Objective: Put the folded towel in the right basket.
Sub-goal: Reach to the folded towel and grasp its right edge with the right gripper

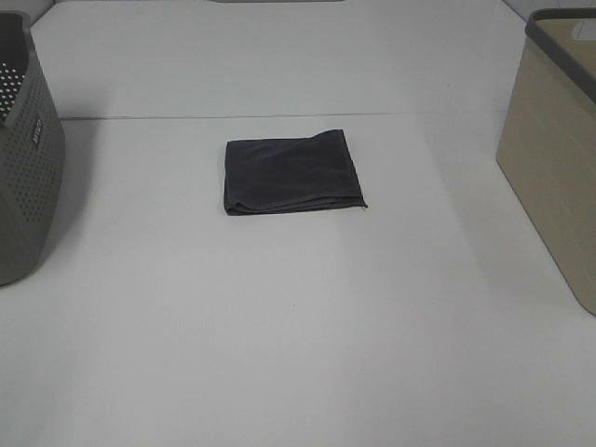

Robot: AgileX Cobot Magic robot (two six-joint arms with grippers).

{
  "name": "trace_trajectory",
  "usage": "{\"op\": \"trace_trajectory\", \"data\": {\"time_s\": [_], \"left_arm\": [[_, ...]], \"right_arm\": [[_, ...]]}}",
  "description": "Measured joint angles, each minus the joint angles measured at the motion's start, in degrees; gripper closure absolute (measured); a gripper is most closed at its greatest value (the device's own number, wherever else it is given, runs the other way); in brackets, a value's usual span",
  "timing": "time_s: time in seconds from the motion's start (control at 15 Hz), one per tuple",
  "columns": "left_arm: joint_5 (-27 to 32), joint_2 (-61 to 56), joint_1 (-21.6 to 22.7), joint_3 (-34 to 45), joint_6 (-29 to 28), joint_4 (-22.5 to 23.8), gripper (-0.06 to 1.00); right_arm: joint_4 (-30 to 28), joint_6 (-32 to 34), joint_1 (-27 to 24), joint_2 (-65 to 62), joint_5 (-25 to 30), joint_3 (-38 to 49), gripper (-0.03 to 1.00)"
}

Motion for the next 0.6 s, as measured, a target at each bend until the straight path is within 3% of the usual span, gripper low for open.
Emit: {"op": "trace_trajectory", "data": {"time_s": [0.6], "left_arm": [[0.0, 0.0, 0.0, 0.0, 0.0, 0.0, -0.05]], "right_arm": [[0.0, 0.0, 0.0, 0.0, 0.0, 0.0, 0.00]]}}
